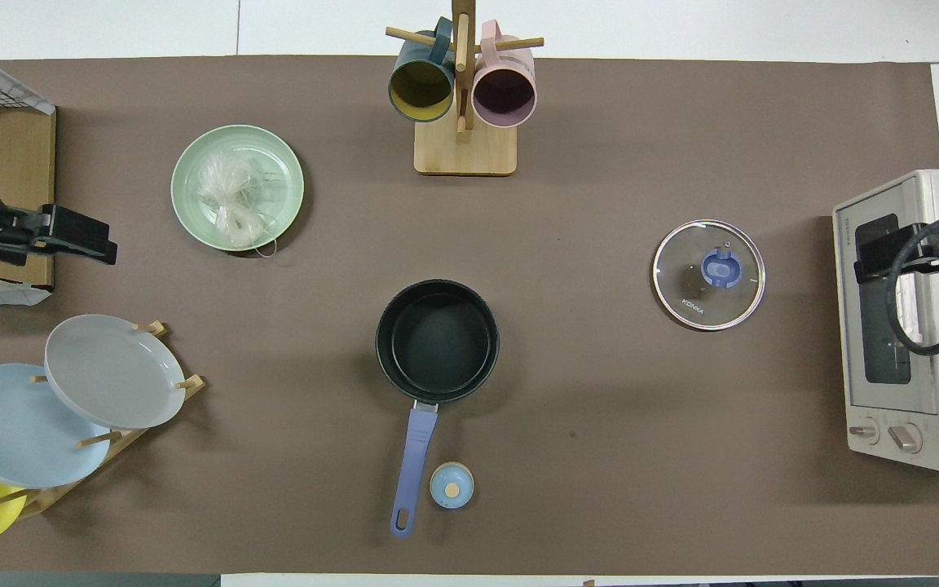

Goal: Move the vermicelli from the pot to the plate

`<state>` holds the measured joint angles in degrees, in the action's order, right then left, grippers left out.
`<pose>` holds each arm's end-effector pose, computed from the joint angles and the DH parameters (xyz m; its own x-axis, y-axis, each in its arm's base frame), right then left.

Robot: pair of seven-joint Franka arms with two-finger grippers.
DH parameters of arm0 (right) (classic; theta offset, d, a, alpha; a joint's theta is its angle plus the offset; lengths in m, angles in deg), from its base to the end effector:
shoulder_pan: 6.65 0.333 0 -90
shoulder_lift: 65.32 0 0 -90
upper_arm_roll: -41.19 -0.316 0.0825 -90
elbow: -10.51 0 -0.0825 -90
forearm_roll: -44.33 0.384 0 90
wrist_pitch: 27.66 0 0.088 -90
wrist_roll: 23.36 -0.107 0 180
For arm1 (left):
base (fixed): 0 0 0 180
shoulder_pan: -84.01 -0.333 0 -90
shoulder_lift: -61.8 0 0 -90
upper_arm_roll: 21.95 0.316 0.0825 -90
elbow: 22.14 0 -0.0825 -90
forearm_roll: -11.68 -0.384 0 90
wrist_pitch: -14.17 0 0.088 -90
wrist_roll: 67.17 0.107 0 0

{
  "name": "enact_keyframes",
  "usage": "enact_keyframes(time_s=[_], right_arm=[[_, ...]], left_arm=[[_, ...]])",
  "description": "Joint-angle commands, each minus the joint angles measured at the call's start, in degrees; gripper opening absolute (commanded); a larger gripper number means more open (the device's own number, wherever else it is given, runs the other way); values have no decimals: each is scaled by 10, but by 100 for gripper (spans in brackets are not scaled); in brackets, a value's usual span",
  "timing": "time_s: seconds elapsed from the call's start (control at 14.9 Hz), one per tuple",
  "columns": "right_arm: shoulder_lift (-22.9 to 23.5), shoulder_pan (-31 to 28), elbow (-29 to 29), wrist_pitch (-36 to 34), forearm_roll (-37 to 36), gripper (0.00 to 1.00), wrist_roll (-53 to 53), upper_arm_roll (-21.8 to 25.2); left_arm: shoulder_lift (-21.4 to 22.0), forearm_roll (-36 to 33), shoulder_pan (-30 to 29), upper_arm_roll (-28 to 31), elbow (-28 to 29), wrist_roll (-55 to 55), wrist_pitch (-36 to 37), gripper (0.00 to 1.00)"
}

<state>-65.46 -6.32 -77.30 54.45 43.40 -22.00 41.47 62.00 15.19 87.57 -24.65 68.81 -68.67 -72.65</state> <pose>0.5393 -0.0014 0.6322 0.9950 0.0224 -0.0972 0.0238 -0.9996 0.0139 0.5429 -0.0665 0.6142 0.9938 -0.0861 -0.0700 -0.0821 -0.9949 0.0592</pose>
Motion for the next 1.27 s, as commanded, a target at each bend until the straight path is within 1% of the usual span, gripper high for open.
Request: enact_keyframes(time_s=[0.0,0.13,0.27,0.4,0.54,0.6,0.74,1.01,1.21], right_arm=[[-3,-5,-3,0,3,100,-6,-5],[-3,-5,-3,0,3,100,-6,-5],[-3,-5,-3,0,3,100,-5,-5],[-3,-4,-2,0,3,100,-5,-5],[-3,-4,-2,0,3,100,-5,-5],[-3,-4,-2,0,3,100,-5,-5],[-3,-4,-2,0,3,100,-5,-5],[-3,-3,-2,-4,3,100,-5,-5],[-3,-2,-2,-4,3,100,-6,-5]], left_arm=[[42,-11,0,0,56,-11,1,100],[42,-11,4,1,53,-14,1,100],[42,-31,3,0,43,-15,1,100],[32,-38,-1,-1,6,-15,21,100],[24,-41,-8,-3,-15,-15,43,100],[24,-38,-18,-7,-17,-18,46,100],[24,-36,-31,-20,-4,-18,27,100],[24,-34,-29,-20,-2,-24,7,100],[24,-34,-28,-20,-2,-23,7,100]])
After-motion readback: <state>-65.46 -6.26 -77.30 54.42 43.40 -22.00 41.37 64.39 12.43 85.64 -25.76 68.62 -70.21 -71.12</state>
